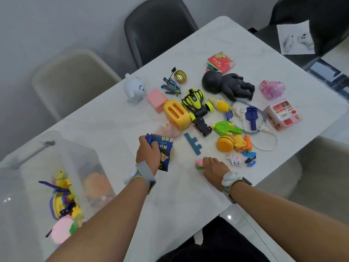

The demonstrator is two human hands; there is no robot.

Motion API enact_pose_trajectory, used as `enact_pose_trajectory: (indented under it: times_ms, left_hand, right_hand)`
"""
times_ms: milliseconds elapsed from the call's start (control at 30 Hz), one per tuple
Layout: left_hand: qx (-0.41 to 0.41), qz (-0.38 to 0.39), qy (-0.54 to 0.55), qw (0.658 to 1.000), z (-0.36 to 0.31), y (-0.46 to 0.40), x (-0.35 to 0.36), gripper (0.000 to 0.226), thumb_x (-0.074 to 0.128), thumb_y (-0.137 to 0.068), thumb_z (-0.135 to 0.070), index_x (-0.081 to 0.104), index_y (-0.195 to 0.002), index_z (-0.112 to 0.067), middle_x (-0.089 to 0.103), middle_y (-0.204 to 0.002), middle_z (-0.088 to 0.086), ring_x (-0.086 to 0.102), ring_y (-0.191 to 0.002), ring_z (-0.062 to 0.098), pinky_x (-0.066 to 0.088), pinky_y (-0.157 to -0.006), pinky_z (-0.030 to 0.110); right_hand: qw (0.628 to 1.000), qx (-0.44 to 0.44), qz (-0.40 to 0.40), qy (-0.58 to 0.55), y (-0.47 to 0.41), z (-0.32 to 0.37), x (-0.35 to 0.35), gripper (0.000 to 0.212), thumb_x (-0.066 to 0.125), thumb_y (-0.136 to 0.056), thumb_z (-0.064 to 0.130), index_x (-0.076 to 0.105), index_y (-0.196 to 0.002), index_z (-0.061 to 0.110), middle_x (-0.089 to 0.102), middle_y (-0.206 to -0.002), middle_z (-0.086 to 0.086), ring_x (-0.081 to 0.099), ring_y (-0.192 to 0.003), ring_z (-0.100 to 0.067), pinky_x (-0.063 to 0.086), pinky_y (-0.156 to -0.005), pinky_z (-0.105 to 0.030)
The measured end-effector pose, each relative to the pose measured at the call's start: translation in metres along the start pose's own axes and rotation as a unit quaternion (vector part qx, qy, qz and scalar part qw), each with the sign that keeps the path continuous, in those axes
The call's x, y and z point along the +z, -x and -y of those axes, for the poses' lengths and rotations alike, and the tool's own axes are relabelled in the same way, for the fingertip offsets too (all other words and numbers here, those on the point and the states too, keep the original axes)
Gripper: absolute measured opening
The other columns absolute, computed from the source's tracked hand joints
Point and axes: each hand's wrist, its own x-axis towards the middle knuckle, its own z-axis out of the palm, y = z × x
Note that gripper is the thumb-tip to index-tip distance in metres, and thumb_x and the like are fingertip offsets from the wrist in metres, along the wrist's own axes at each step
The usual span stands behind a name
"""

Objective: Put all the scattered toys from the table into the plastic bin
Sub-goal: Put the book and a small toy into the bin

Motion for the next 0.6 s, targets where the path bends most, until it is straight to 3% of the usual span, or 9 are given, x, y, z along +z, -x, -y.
enact_pose_trajectory:
  times_ms: [67,167,233,400,500,600]
  left_hand:
    - [-0.034,-0.010,0.020,0.999,0.012,0.000,-0.009,0.018,0.042,-0.094,-0.044,0.040,-0.101,-0.028,0.062,-0.078,-0.002,0.064,-0.068,0.022,0.056,-0.058,0.041]
    - [-0.044,-0.017,0.035,0.998,0.031,0.007,-0.019,0.040,0.048,-0.084,-0.069,0.042,-0.095,-0.032,0.063,-0.078,-0.011,0.064,-0.068,0.012,0.042,-0.051,0.025]
    - [-0.052,-0.001,0.034,0.998,0.043,0.013,-0.021,0.045,0.053,-0.079,-0.075,0.042,-0.096,-0.034,0.064,-0.078,-0.013,0.063,-0.067,0.006,0.040,-0.051,0.023]
    - [-0.075,0.034,0.032,0.996,0.063,0.024,-0.016,0.044,0.062,-0.078,-0.068,0.038,-0.097,-0.036,0.064,-0.081,-0.015,0.062,-0.067,0.002,0.040,-0.049,0.021]
    - [-0.073,0.040,0.029,0.996,0.067,0.027,-0.013,0.040,0.066,-0.083,-0.054,0.037,-0.101,-0.034,0.061,-0.081,-0.018,0.059,-0.066,-0.002,0.039,-0.048,0.018]
    - [-0.071,0.045,0.024,0.996,0.071,0.028,-0.011,0.034,0.064,-0.087,-0.048,0.037,-0.101,-0.032,0.060,-0.082,-0.016,0.059,-0.065,0.000,0.037,-0.044,0.016]
  right_hand:
    - [0.997,0.041,-0.003,-0.059,-0.005,0.002,0.000,0.033,0.044,-0.098,0.028,0.043,-0.124,0.008,0.062,-0.112,-0.014,0.062,-0.092,-0.036,0.043,-0.065,-0.036]
    - [0.984,0.090,-0.095,-0.117,-0.013,0.011,-0.009,0.031,0.050,-0.094,0.031,0.042,-0.113,0.009,0.066,-0.094,-0.014,0.064,-0.074,-0.039,0.035,-0.055,-0.032]
    - [0.977,0.113,-0.104,-0.150,-0.025,0.020,-0.017,0.038,0.054,-0.092,0.037,0.039,-0.115,0.011,0.066,-0.090,-0.012,0.064,-0.074,-0.037,0.037,-0.056,-0.032]
    - [0.967,0.203,-0.008,-0.156,-0.065,0.029,-0.026,0.041,0.053,-0.094,0.038,0.037,-0.121,0.012,0.068,-0.105,-0.017,0.066,-0.090,-0.037,0.038,-0.063,-0.033]
    - [0.966,0.217,0.007,-0.141,-0.080,0.036,-0.026,0.036,0.053,-0.096,0.034,0.042,-0.119,0.009,0.066,-0.112,-0.017,0.065,-0.097,-0.038,0.040,-0.067,-0.034]
    - [0.970,0.208,0.026,-0.127,-0.087,0.040,-0.028,0.045,0.056,-0.093,0.044,0.047,-0.119,0.008,0.065,-0.115,-0.015,0.065,-0.102,-0.036,0.042,-0.071,-0.034]
